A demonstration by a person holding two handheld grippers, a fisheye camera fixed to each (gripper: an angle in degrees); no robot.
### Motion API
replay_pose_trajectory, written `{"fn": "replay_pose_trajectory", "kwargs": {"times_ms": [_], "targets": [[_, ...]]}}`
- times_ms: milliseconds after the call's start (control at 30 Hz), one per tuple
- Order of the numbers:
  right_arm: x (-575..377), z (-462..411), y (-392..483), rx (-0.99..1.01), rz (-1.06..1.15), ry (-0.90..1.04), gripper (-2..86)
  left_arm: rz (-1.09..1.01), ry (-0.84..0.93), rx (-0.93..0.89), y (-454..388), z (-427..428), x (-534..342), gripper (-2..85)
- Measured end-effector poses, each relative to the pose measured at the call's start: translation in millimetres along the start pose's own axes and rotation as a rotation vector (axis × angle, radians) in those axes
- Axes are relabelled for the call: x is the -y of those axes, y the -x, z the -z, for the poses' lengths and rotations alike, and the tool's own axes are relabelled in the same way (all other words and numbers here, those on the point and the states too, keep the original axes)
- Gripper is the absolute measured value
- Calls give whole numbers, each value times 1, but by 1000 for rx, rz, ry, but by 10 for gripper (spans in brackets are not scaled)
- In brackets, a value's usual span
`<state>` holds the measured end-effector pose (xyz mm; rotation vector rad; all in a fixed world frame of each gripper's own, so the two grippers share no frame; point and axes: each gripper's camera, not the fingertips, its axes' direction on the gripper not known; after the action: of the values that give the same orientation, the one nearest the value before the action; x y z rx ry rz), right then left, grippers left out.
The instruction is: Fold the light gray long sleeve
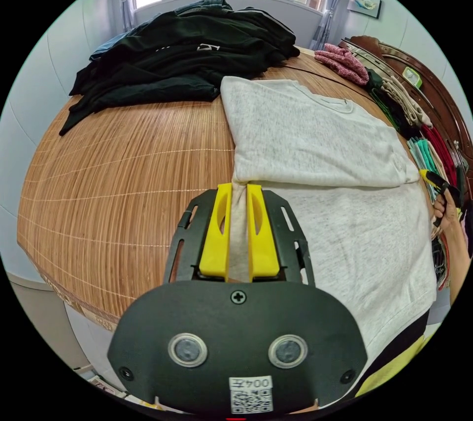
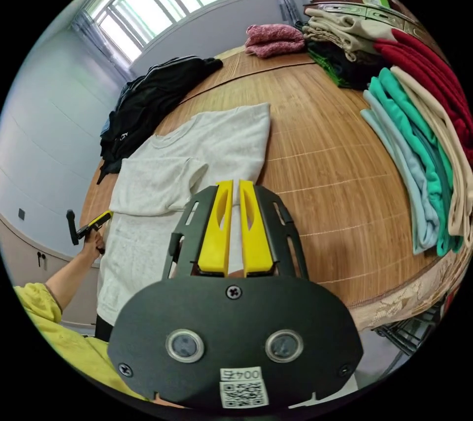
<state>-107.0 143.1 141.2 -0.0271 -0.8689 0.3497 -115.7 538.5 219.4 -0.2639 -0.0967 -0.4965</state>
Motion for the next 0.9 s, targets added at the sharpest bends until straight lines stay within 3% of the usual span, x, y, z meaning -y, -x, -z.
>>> {"fn": "replay_pose_trajectory", "kwargs": {"times_ms": [100, 333, 633, 900], "targets": [[-8, -24, 12, -92, 74, 100, 35, 0, 1, 0, 1, -4, -1, 49], [-20, 5, 32, -63, 74, 74, 42, 1, 2, 1, 5, -14, -3, 47], [-109, 18, 108, -165, 171, 186, -5, -1, 13, 4, 18, -27, -6, 46], [-140, -28, 162, -296, 218, 246, -7, 70, 28, -130, 67, -43, -10, 44]]}}
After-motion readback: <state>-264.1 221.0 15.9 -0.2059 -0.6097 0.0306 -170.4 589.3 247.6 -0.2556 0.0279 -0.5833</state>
